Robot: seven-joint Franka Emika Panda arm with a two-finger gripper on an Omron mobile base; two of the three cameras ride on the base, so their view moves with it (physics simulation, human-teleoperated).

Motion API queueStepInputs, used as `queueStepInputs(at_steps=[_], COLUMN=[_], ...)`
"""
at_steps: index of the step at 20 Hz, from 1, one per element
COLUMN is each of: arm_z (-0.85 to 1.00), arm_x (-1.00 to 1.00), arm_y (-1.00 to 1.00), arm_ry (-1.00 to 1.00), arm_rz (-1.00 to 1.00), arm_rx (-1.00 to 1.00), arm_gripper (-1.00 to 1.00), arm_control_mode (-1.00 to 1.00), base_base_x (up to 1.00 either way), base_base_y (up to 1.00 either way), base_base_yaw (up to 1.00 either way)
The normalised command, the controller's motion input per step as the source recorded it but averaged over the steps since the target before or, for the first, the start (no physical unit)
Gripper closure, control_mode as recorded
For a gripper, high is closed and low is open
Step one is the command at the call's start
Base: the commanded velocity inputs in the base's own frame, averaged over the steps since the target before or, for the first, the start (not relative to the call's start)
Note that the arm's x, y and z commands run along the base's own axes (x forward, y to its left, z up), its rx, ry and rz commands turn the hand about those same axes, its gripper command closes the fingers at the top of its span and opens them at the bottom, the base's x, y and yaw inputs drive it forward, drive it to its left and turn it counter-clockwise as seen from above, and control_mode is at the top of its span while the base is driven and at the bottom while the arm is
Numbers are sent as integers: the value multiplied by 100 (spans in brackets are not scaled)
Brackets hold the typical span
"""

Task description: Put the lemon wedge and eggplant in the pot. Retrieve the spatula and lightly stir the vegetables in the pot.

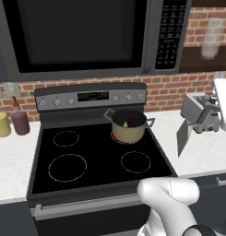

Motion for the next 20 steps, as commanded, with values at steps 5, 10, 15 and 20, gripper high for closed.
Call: queueStepInputs(at_steps=[5,10,15,20], arm_z=[-11,-31,-1,-2], arm_x=[13,65,92,73], arm_y=[-8,-5,0,0], arm_ry=[-3,-2,-8,-11], arm_rz=[8,1,0,0], arm_rx=[35,29,18,6], arm_gripper=[100,100,100,100], arm_control_mode=[-100,-100,-100,-100], base_base_x=[0,0,0,0], base_base_y=[0,0,0,0], base_base_yaw=[0,0,0,0])
